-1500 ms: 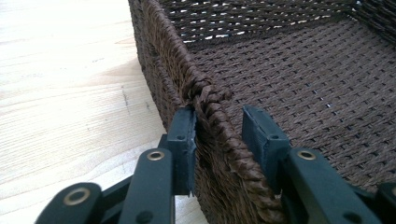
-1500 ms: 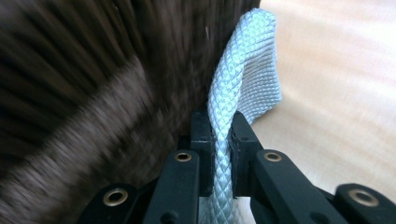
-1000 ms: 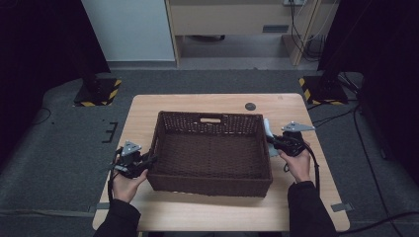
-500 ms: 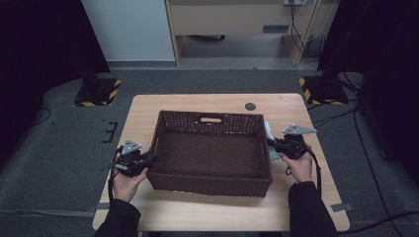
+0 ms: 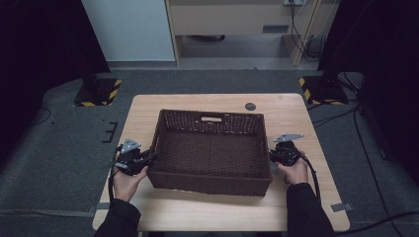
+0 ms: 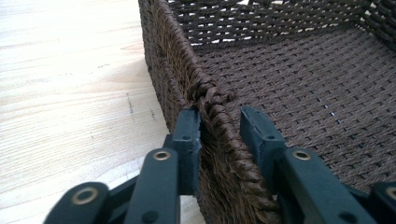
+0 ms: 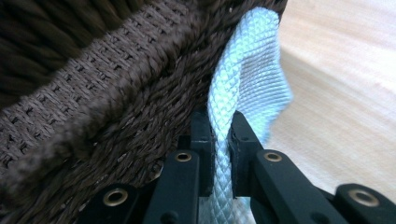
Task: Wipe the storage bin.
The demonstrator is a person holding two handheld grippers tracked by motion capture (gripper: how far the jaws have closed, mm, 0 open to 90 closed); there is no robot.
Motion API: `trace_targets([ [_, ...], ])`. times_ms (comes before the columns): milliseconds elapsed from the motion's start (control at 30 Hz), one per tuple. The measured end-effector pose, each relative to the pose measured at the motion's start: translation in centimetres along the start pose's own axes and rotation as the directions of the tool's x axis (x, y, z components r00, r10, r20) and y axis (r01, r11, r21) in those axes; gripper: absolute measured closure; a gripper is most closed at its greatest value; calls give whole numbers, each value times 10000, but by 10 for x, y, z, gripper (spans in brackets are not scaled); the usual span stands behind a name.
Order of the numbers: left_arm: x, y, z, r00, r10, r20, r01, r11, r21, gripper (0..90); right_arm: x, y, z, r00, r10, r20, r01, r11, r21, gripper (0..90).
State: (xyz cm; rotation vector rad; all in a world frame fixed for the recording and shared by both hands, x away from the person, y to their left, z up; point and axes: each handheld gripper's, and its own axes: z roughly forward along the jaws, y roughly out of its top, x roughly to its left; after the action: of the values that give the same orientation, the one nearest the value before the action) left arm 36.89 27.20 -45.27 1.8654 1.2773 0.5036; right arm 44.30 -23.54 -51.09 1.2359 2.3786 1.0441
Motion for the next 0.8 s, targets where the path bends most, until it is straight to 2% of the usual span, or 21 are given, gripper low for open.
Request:
trace_targets([
  [67, 1, -1, 0, 10000, 19, -75, -20, 10000, -91, 589, 0, 3, -5, 10000, 0, 93, 2, 9997, -235, 839],
  [133, 1, -2, -2, 9999, 69, -73, -70, 9998, -178, 562, 1, 7, -17, 9998, 129, 120, -118, 9961, -871, 839],
  [200, 0, -2, -4, 9998, 187, -37, -187, 9996, -209, 546, 1, 12, -30, 9998, 138, 120, -116, 9859, -1671, 839],
  [233, 0, -2, -6, 9997, 250, -32, -251, 9995, -205, 535, 2, 15, -40, 9999, 118, 41, -106, 9774, -2111, 840],
  [333, -2, -2, -10, 9993, 364, -35, -365, 9990, -257, 530, 5, 18, -53, 9999, -69, -108, 38, 9655, -2603, 840],
  [467, -2, -3, -12, 9993, 357, 100, -355, 9991, -234, 546, 10, 12, -52, 9996, -248, -163, 210, 9787, -2042, 839],
  [500, -2, -4, -12, 9993, 357, 141, -354, 9992, -194, 577, 11, 6, -47, 9995, -213, -235, 171, 9861, -1654, 839],
  [600, -5, -6, -6, 9985, 531, 106, -533, 9985, 134, 606, 13, -1, -42, 9996, -102, -259, 66, 9909, -1346, 839],
  [667, -5, -6, -6, 9988, 478, 113, -479, 9988, 139, 616, 15, -7, -36, 9995, -111, -288, 84, 9955, -949, 839],
  [800, -8, -5, -6, 9988, 454, -192, -450, 9988, 197, 649, 19, -14, -23, 9997, -63, -237, 58, 9998, -197, 839],
])
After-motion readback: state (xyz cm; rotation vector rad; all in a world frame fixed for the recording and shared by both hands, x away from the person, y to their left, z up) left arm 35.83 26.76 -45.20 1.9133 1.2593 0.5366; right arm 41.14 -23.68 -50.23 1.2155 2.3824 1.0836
